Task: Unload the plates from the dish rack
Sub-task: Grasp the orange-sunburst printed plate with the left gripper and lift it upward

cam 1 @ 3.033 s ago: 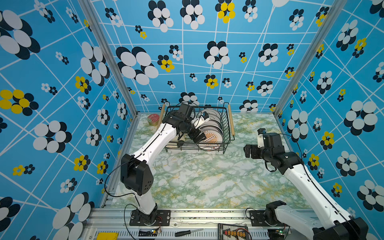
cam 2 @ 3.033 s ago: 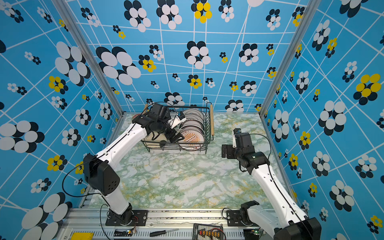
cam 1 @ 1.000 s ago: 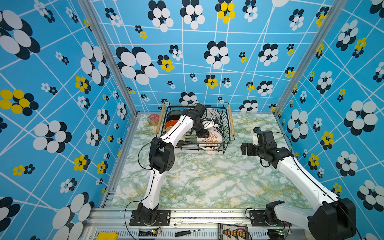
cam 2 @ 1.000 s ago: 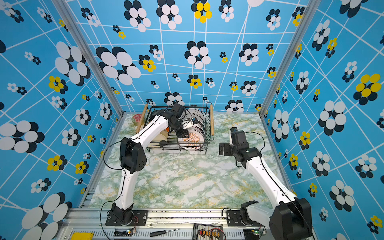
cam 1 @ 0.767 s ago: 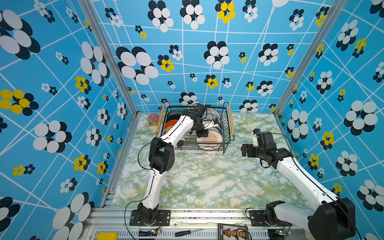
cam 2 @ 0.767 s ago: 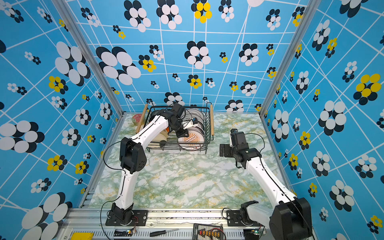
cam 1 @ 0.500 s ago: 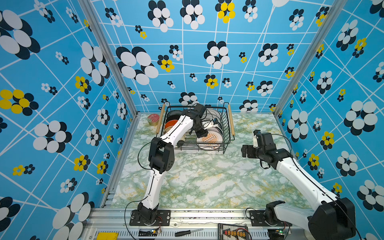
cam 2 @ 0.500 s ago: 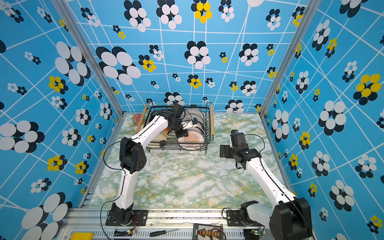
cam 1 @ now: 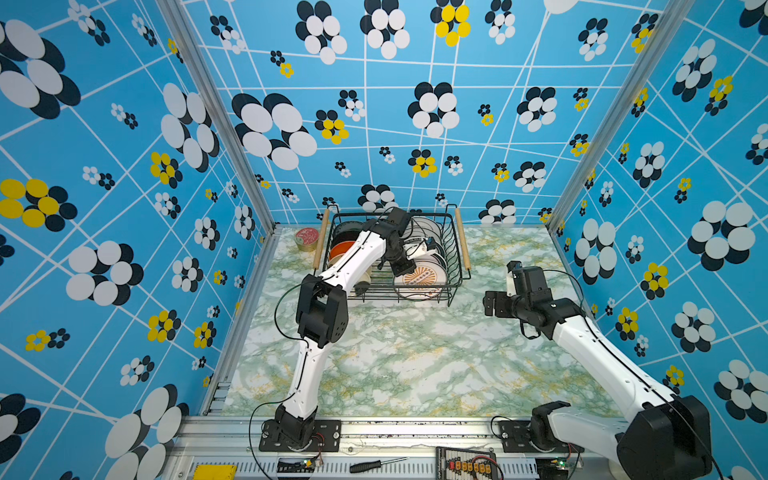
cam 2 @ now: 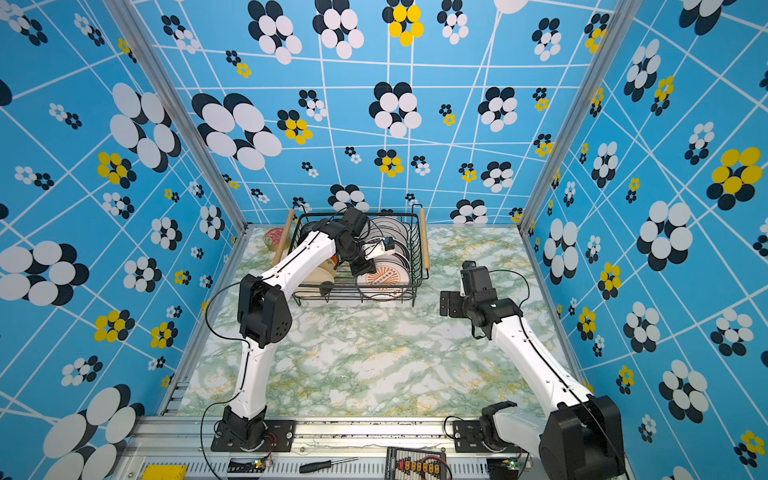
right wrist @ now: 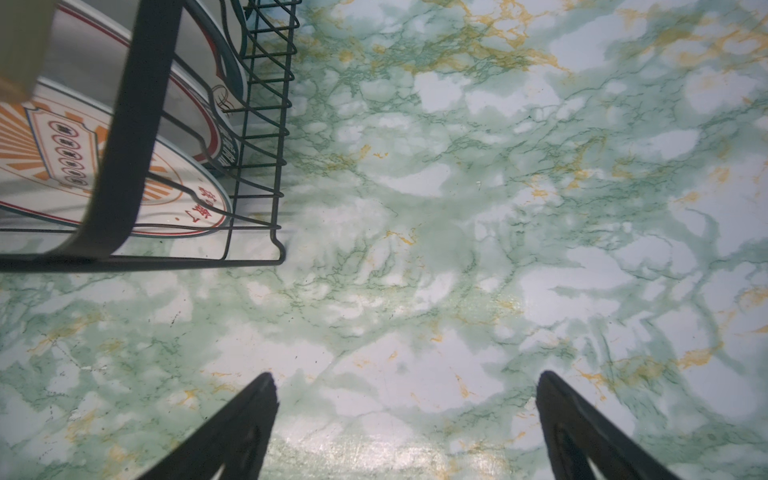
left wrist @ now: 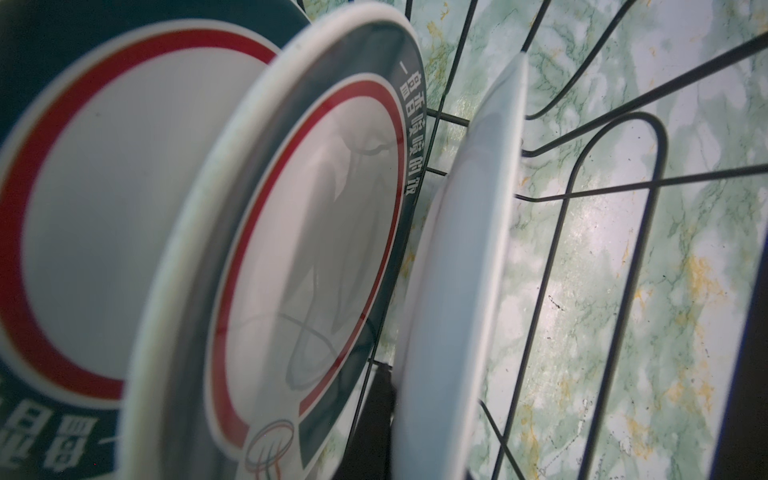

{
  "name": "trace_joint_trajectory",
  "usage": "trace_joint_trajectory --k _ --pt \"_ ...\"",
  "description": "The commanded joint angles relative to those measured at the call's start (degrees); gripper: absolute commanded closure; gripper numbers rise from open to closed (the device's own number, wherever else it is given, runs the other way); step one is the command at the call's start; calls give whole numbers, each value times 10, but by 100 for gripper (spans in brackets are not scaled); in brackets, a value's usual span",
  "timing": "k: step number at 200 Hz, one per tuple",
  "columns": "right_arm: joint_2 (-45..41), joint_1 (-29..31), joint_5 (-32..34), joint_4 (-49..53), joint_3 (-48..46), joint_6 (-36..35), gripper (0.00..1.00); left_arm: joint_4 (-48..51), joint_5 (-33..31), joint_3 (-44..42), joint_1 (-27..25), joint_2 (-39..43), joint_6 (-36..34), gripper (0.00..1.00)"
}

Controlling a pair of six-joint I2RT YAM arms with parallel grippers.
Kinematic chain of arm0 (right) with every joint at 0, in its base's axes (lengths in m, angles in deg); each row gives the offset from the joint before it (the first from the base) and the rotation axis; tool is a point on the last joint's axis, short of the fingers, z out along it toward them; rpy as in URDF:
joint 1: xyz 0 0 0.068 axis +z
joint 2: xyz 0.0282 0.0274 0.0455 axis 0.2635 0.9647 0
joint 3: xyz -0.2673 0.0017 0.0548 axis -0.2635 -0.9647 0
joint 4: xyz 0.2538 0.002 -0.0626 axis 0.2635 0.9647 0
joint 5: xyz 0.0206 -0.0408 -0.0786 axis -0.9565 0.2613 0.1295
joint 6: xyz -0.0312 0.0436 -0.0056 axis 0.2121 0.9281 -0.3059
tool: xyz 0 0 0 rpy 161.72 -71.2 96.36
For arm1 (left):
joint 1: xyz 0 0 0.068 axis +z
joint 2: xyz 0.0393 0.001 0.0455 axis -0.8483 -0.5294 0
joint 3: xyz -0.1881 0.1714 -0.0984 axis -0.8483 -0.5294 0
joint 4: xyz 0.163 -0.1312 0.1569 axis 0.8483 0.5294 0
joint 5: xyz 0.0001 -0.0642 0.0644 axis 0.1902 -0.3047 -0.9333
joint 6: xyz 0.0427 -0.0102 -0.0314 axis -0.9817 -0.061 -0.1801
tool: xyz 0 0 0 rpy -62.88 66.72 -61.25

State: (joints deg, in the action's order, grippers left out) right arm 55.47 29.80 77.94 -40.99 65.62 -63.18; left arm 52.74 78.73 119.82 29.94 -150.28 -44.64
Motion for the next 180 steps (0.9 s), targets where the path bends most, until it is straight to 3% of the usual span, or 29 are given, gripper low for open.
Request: trace_joint_trajectory --k 1,69,180 --pt "-9 -3 8 12 -2 8 1 43 -15 -9 2 14 0 100" --pt "-4 -3 8 8 9 8 1 48 -35 -1 1 47 0 100" --pt "7 -3 9 20 40 1 1 92 -4 29 -11 105 18 100"
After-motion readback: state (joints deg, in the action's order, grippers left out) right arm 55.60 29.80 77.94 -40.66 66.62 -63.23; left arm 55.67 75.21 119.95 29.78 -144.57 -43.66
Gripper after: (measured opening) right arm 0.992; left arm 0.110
